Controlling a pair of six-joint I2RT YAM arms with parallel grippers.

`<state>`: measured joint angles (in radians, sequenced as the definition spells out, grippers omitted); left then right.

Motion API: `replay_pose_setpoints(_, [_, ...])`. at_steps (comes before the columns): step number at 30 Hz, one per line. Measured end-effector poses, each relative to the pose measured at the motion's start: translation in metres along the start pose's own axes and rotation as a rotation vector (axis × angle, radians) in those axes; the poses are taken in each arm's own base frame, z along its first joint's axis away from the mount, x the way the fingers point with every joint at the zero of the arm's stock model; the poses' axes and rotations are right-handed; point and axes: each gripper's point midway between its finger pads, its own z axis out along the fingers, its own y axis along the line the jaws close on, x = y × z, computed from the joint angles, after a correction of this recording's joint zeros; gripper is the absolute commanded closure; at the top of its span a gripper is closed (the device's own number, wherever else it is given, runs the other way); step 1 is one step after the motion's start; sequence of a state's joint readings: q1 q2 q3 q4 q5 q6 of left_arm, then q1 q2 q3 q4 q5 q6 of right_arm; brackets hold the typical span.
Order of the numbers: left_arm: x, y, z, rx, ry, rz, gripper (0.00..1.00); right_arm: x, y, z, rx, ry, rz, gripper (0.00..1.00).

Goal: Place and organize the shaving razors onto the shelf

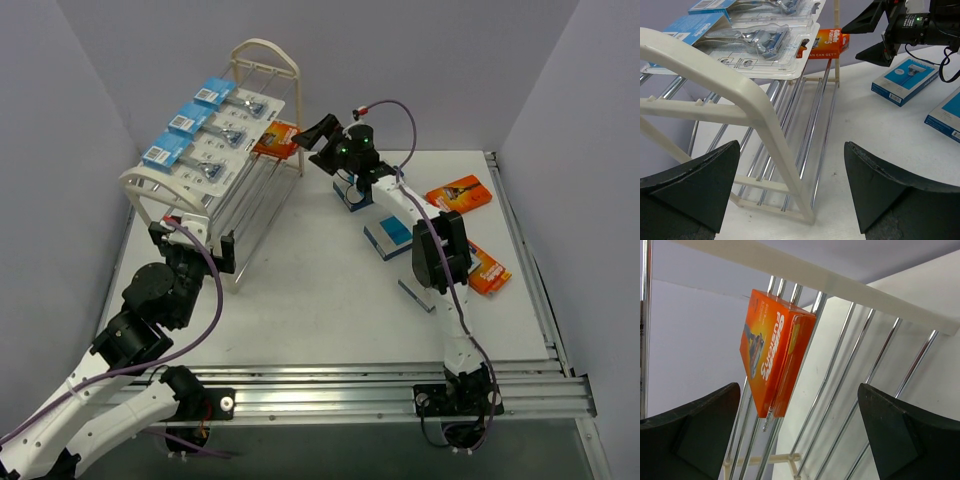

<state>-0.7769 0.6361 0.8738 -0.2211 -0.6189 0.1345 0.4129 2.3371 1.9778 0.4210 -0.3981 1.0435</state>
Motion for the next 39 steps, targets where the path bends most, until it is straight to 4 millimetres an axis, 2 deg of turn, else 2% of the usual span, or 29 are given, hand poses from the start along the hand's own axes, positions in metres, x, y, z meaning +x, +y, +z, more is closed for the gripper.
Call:
replay_pose_setpoints(6, [0.000,0.000,0.000,0.000,0.000,0.000,0.06,-0.004,-0.002,-0.004,0.003,-0.004,-0.009,0.00])
replay_pose_setpoints(9, [0.000,0.000,0.000,0.000,0.000,0.000,0.06,-0.003,-0.004,-0.019,0.025,0.002,-0.021,0.00])
replay_pose_setpoints(11, [0.000,0.000,0.000,0.000,0.001,0.000,0.06,-0.005,-0.006,-0.034,0.042,0.005,-0.029,0.00])
replay_pose_setpoints(14, [0.000,0.000,0.000,0.000,-0.001,0.000,0.06,-0.019,-0.008,-0.063,0.069,-0.016,-0.048,0.00])
replay_pose_setpoints(20, [-0.004,0.003,-0.004,-0.002,-0.014,-0.006,0.06,-0.072,-0.026,-0.139,0.180,-0.117,-0.118,0.00])
replay_pose_setpoints(23, [-0.009,0.008,-0.008,-0.005,-0.035,-0.016,0.06,-0.098,-0.048,-0.178,0.287,-0.173,-0.168,0.00])
replay_pose_setpoints(25, [-0.013,0.011,-0.013,-0.004,-0.053,-0.023,0.06,-0.113,-0.071,-0.205,0.388,-0.204,-0.197,0.00])
replay_pose_setpoints(30, [-0.018,0.010,-0.017,0.011,-0.072,-0.023,0.06,-0.129,-0.128,-0.264,0.641,-0.219,-0.249,0.00])
replay_pose_setpoints(33, [-0.016,0.004,-0.015,0.027,-0.063,-0.013,0.06,-0.128,-0.152,-0.284,0.766,-0.183,-0.303,0.01])
replay_pose_setpoints(39, [-0.013,-0.005,-0.012,0.055,-0.051,-0.002,0.06,-0.127,-0.188,-0.298,0.954,-0.081,-0.397,0.22])
